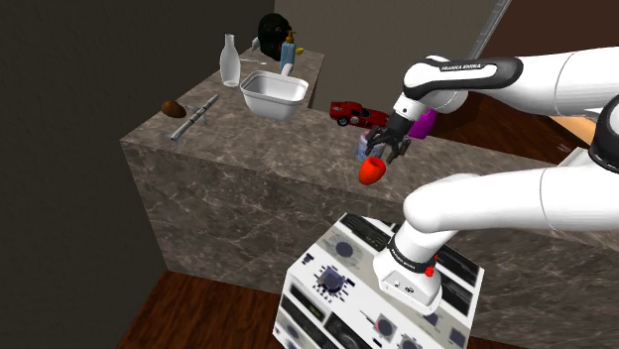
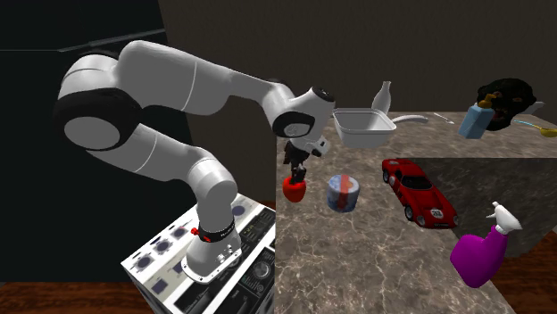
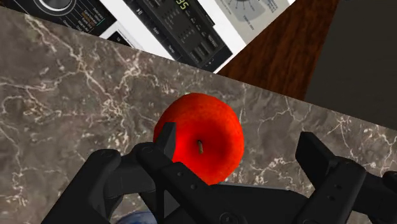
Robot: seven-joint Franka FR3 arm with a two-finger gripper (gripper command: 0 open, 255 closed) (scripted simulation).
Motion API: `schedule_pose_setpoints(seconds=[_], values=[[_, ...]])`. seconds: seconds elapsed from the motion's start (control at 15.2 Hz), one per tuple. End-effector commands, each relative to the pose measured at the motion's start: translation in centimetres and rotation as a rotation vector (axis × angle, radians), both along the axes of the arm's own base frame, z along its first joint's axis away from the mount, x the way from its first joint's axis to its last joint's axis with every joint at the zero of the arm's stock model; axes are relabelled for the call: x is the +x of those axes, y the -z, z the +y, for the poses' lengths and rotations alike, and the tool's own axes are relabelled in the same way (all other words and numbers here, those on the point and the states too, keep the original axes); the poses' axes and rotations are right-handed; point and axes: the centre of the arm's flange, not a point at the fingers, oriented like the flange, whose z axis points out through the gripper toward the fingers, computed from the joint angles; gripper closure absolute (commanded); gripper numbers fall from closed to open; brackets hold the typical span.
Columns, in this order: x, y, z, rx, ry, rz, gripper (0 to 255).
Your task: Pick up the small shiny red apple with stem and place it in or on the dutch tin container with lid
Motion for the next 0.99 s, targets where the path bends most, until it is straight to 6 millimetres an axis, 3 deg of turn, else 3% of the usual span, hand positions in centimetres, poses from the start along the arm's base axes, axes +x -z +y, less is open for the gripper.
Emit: schedule_pose_setpoints(seconds=[0.0, 0.53, 0.92], values=[[-1.8, 2.3, -1.3, 0.037, 0.076, 0.010, 0], [-1.9, 6.2, -0.2, 0.045, 0.092, 0.012, 0], [-1.9, 6.5, -0.1, 0.045, 0.092, 0.012, 0]])
